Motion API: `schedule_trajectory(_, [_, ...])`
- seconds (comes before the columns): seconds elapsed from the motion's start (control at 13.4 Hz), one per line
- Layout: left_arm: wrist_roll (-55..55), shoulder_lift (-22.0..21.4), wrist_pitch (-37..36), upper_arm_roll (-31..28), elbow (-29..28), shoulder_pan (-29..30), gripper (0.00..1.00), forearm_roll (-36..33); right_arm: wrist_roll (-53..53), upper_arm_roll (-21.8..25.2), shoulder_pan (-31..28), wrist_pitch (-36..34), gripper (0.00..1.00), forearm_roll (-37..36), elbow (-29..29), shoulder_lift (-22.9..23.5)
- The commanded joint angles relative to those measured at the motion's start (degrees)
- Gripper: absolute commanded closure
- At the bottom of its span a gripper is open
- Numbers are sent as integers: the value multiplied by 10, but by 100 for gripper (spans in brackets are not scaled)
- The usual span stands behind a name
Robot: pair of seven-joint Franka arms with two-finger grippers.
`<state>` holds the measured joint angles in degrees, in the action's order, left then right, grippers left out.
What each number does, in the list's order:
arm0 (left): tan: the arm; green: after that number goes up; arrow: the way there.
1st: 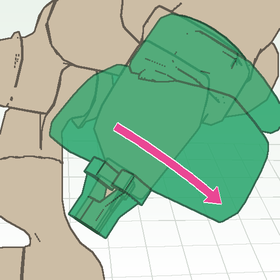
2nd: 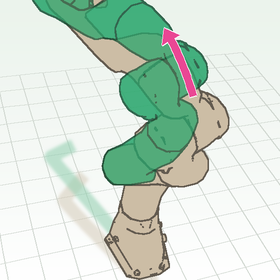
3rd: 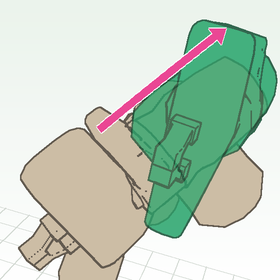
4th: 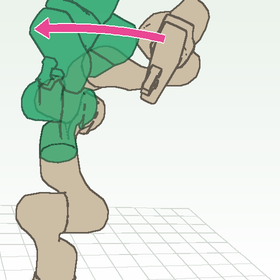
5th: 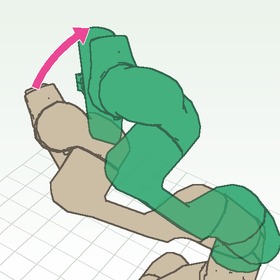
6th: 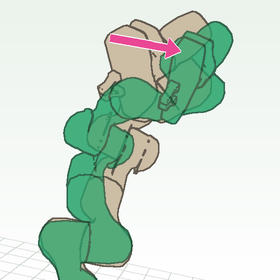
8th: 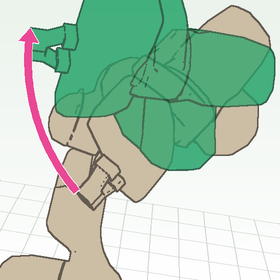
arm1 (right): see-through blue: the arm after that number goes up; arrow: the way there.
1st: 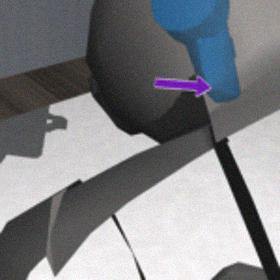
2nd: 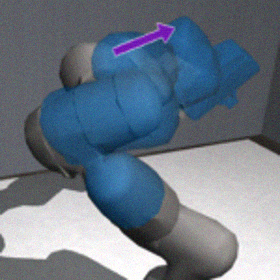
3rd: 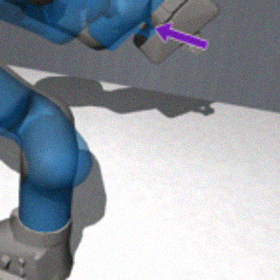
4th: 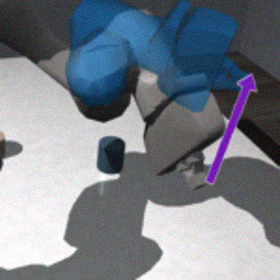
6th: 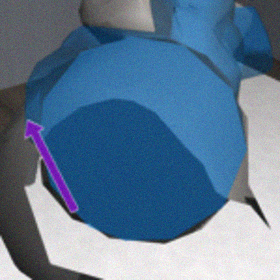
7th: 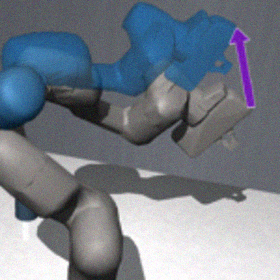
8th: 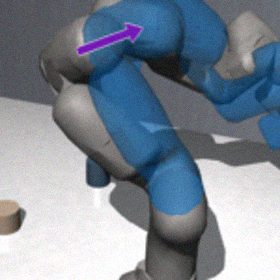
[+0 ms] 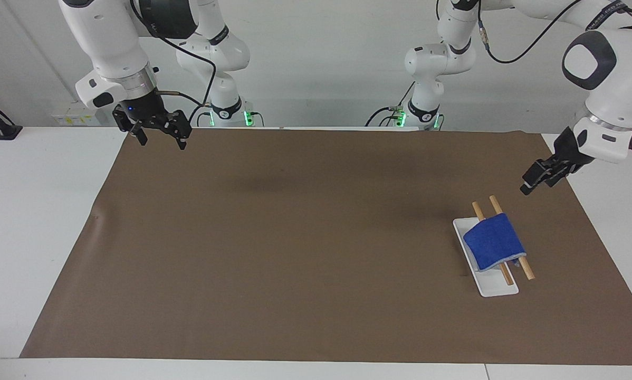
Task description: Right arm passes towel to left arm to hang
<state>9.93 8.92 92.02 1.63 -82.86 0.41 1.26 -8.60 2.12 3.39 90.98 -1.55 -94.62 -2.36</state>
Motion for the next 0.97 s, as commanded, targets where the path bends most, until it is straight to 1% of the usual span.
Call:
schedule_trajectory(0.0, [-90, 14, -46, -6, 37, -4, 24, -35, 17, -2, -6, 0, 0, -5, 3, 0])
schedule_trajectory(0.3, [-98, 14, -54, -7, 41, -4, 25, -39, 14, -2, -7, 0, 0, -4, 3, 0])
schedule_trajectory(0.45, [-98, 13, -57, -7, 54, -4, 25, -39, 13, -2, -8, -1, 0, -4, 1, -1])
schedule_trajectory(0.52, [-97, 8, -49, -5, 53, -6, 23, -36, 13, -2, -8, 0, 0, -4, 1, -1])
schedule_trajectory(0.67, [-92, 4, -30, -6, 52, -6, 10, -27, 12, -2, -8, -1, 0, -4, 1, -1])
schedule_trajectory(0.75, [-92, 1, -19, -7, 51, -3, 0, -16, 12, -2, -8, -1, 0, -4, 1, -1])
schedule_trajectory(0.9, [-91, -6, 2, -7, 39, -2, 0, -13, 12, 2, -9, 0, 0, -3, 1, -1])
